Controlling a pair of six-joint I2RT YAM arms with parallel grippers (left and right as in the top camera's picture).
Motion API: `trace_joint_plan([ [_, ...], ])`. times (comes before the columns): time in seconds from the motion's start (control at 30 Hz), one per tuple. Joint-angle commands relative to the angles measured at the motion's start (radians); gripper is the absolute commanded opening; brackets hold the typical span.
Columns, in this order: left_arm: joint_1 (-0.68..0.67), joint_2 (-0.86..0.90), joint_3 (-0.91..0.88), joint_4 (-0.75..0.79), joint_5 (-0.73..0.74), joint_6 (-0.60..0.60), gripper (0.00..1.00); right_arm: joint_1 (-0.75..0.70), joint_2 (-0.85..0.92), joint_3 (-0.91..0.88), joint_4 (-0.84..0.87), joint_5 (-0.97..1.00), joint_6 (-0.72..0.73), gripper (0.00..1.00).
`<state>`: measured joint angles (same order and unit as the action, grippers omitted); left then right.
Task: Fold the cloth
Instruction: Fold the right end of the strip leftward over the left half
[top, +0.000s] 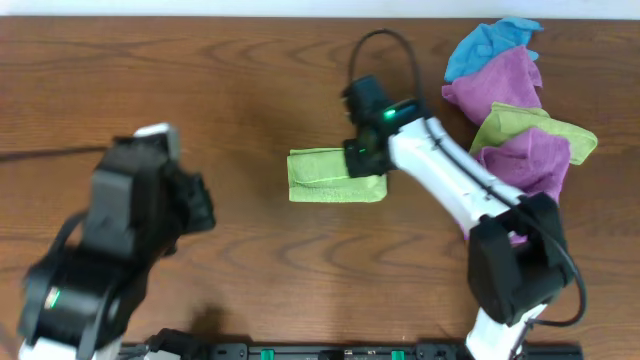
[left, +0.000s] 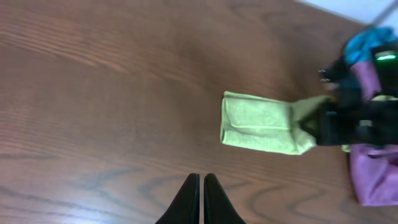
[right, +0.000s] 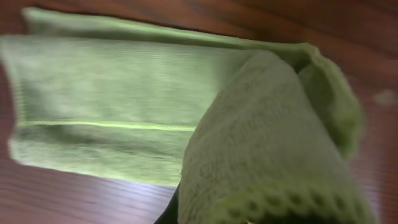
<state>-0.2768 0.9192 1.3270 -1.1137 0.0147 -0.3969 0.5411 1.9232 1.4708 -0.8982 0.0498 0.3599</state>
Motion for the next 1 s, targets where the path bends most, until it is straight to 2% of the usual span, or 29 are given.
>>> trace_joint_plan([
  [0.0,0.002,-0.068,0.006,-0.030,-0.010,-0.031,0.06,0.074,0.013,0.004,0.023,0.112,0.055,0.01],
  [0.27,0.002,-0.113,0.006,-0.117,0.046,-0.030,0.06,0.132,0.059,0.004,0.075,0.074,0.050,0.01],
  [0.7,0.002,-0.113,0.006,-0.124,0.046,-0.026,0.06,0.225,0.069,0.016,0.110,0.059,-0.058,0.01],
  [0.97,0.002,-0.113,0.006,-0.130,0.046,-0.026,0.05,0.226,0.069,0.164,-0.016,0.186,-0.045,0.01],
])
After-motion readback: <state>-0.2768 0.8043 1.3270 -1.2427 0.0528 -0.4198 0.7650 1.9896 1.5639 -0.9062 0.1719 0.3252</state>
